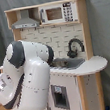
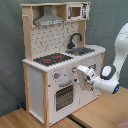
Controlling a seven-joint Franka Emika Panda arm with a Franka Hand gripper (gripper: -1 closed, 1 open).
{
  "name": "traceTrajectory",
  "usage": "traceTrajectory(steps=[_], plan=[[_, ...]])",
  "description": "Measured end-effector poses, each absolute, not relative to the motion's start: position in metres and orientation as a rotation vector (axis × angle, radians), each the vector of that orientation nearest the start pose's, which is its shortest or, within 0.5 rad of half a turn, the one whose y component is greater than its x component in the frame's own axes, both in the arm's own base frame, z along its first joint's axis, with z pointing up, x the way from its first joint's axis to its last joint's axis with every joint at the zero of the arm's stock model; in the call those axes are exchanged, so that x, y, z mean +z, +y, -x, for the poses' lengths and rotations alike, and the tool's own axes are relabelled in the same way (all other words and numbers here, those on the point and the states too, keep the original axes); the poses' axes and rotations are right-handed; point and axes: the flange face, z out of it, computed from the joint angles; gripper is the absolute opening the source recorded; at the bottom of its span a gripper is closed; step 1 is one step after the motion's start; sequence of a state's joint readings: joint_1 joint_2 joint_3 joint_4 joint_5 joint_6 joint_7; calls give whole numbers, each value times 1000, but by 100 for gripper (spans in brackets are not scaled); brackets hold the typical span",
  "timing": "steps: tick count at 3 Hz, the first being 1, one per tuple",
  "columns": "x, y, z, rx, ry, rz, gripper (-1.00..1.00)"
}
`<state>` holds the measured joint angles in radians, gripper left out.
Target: Play with the kitchen
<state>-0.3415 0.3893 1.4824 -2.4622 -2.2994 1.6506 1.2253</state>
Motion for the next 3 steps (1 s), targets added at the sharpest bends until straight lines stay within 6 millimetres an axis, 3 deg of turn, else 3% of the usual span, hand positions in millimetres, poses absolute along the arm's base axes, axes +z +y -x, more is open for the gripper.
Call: traceTrajectory(steps=[3], plan=[[338,421,-240,1501,1084,-1266,100]])
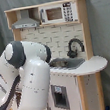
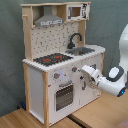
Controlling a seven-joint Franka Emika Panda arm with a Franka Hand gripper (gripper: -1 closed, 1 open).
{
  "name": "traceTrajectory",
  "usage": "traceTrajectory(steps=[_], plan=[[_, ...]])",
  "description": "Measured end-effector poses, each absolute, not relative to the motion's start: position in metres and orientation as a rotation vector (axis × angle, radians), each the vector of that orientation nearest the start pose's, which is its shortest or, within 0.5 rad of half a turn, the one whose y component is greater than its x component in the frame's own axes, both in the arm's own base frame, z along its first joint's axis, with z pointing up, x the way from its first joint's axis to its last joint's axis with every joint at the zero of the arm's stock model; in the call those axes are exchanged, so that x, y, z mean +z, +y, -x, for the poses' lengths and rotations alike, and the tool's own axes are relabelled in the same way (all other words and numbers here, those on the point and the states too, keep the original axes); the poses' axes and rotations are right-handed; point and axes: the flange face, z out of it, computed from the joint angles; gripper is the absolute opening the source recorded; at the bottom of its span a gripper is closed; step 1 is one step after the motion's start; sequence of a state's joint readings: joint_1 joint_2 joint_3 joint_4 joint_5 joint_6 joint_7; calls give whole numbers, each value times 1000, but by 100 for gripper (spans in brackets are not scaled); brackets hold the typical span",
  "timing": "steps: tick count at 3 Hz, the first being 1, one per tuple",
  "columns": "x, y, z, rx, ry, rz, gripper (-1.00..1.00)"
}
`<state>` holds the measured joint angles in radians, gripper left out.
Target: Play with the kitchen
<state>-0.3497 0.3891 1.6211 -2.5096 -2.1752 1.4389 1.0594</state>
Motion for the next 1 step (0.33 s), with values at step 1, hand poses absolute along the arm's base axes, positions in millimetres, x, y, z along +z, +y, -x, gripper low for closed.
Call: traceTrajectory(steps=[1], plan=[[339,415,-231,1431,1067,-1232,100]])
